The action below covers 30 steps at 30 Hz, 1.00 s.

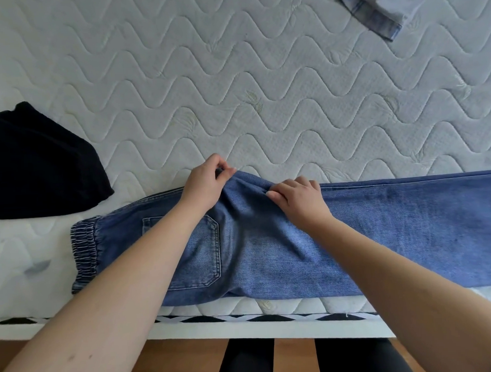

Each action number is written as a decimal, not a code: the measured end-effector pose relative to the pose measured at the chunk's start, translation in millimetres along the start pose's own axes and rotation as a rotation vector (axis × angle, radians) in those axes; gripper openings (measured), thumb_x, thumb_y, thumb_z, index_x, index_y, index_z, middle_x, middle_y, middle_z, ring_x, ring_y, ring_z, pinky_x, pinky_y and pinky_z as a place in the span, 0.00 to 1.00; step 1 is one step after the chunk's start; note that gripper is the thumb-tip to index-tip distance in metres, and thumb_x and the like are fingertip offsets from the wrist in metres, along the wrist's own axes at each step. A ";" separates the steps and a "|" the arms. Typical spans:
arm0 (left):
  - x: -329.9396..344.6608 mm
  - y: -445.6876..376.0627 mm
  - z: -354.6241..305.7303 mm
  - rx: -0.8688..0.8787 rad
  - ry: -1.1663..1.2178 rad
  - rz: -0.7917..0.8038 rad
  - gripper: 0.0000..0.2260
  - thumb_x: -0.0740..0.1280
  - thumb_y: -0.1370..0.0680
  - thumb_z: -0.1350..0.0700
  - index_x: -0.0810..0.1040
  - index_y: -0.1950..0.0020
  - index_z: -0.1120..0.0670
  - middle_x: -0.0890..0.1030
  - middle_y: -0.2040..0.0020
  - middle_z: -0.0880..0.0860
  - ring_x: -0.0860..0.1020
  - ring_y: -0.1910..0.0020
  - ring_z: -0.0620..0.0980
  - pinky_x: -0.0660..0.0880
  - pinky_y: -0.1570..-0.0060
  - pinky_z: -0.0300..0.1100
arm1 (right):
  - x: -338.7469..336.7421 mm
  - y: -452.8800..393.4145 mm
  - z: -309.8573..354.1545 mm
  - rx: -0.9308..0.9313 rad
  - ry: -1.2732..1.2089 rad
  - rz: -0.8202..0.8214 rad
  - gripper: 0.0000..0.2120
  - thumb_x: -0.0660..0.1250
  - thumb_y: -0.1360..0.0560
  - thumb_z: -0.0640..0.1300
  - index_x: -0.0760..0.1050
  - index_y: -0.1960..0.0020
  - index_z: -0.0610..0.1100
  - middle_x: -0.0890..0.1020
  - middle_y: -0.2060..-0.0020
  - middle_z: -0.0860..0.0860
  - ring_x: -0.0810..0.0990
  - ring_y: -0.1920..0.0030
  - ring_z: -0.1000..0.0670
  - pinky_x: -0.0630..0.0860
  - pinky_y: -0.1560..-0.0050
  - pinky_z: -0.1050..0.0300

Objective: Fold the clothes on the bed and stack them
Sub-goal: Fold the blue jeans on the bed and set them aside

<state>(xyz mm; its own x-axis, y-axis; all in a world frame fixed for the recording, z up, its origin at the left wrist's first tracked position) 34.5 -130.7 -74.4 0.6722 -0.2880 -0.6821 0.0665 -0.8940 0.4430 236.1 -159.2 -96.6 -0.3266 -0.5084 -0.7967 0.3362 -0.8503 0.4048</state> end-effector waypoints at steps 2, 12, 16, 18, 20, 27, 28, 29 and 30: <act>4.4 1.4 -4.1 0.027 0.039 0.065 0.09 0.72 0.25 0.48 0.75 0.49 0.50 0.80 0.52 0.46 0.77 0.52 0.47 0.68 0.55 0.33 | 4.2 2.4 0.6 -0.015 0.036 0.034 0.23 0.56 0.25 0.68 0.76 0.39 0.57 0.78 0.43 0.57 0.69 0.41 0.47 0.55 0.42 0.51; 19.1 19.7 -1.1 0.075 -0.186 0.292 0.32 0.80 0.34 0.49 0.75 0.32 0.49 0.79 0.43 0.49 0.75 0.41 0.50 0.64 0.48 0.34 | 1.7 1.2 3.4 0.010 0.213 0.024 0.20 0.63 0.26 0.63 0.73 0.39 0.53 0.80 0.44 0.54 0.67 0.35 0.46 0.50 0.36 0.43; 13.6 26.4 -14.2 0.141 -0.215 0.179 0.16 0.75 0.27 0.53 0.82 0.40 0.49 0.83 0.49 0.51 0.79 0.48 0.51 0.65 0.54 0.35 | -0.2 8.5 -5.9 0.040 0.191 -0.008 0.16 0.61 0.22 0.56 0.74 0.37 0.54 0.77 0.41 0.54 0.67 0.36 0.46 0.51 0.37 0.46; 8.3 32.5 -19.8 0.168 -0.156 0.122 0.08 0.72 0.25 0.53 0.84 0.47 0.48 0.84 0.56 0.49 0.80 0.55 0.50 0.68 0.57 0.38 | -6.1 9.2 -11.6 0.097 0.156 -0.052 0.14 0.61 0.21 0.55 0.76 0.39 0.54 0.78 0.42 0.54 0.68 0.37 0.47 0.50 0.38 0.48; 2.8 40.5 -24.6 0.203 -0.157 0.070 0.05 0.72 0.25 0.51 0.84 0.50 0.48 0.83 0.59 0.48 0.78 0.59 0.49 0.71 0.59 0.41 | -10.8 9.3 -17.3 0.166 0.120 -0.087 0.12 0.63 0.22 0.55 0.77 0.41 0.54 0.78 0.44 0.54 0.68 0.38 0.47 0.52 0.39 0.48; 14.5 77.2 -46.5 0.450 -0.231 -0.001 0.13 0.77 0.31 0.53 0.82 0.51 0.58 0.81 0.56 0.54 0.76 0.53 0.55 0.70 0.51 0.45 | -20.5 15.7 9.1 0.021 0.122 -0.166 0.25 0.68 0.30 0.43 0.74 0.34 0.54 0.75 0.40 0.52 0.71 0.43 0.43 0.59 0.45 0.50; 21.7 81.6 -41.5 0.436 -0.233 0.043 0.17 0.79 0.32 0.53 0.81 0.47 0.59 0.80 0.52 0.55 0.76 0.50 0.56 0.70 0.47 0.45 | -18.3 18.7 21.0 -0.064 0.123 -0.167 0.23 0.69 0.32 0.42 0.77 0.37 0.53 0.77 0.41 0.53 0.73 0.45 0.42 0.61 0.46 0.50; 29.9 86.6 -35.3 0.422 -0.239 0.096 0.22 0.79 0.33 0.54 0.80 0.43 0.60 0.79 0.47 0.56 0.75 0.46 0.57 0.68 0.42 0.45 | -17.1 23.1 30.6 -0.131 0.118 -0.185 0.21 0.71 0.33 0.41 0.80 0.41 0.51 0.80 0.44 0.53 0.76 0.49 0.42 0.64 0.49 0.49; 38.2 92.0 -28.1 0.407 -0.253 0.144 0.26 0.79 0.34 0.55 0.78 0.38 0.60 0.77 0.43 0.57 0.73 0.41 0.57 0.66 0.38 0.45 | -17.5 28.1 37.7 -0.178 0.112 -0.223 0.18 0.73 0.34 0.40 0.82 0.45 0.49 0.82 0.47 0.53 0.78 0.53 0.42 0.68 0.51 0.49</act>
<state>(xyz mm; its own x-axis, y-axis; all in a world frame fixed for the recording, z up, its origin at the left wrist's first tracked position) 86.9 -214.3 -43.4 0.4501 -0.4477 -0.7726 -0.3411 -0.8858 0.3146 217.9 -179.3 -54.4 -0.3133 -0.2854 -0.9057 0.4201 -0.8970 0.1374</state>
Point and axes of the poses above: each hand's wrist, its own y-axis away from the middle knuckle, its own x-axis out of the palm, z = x × y, the point moved 10 cm from there along -y, towards the middle knuckle
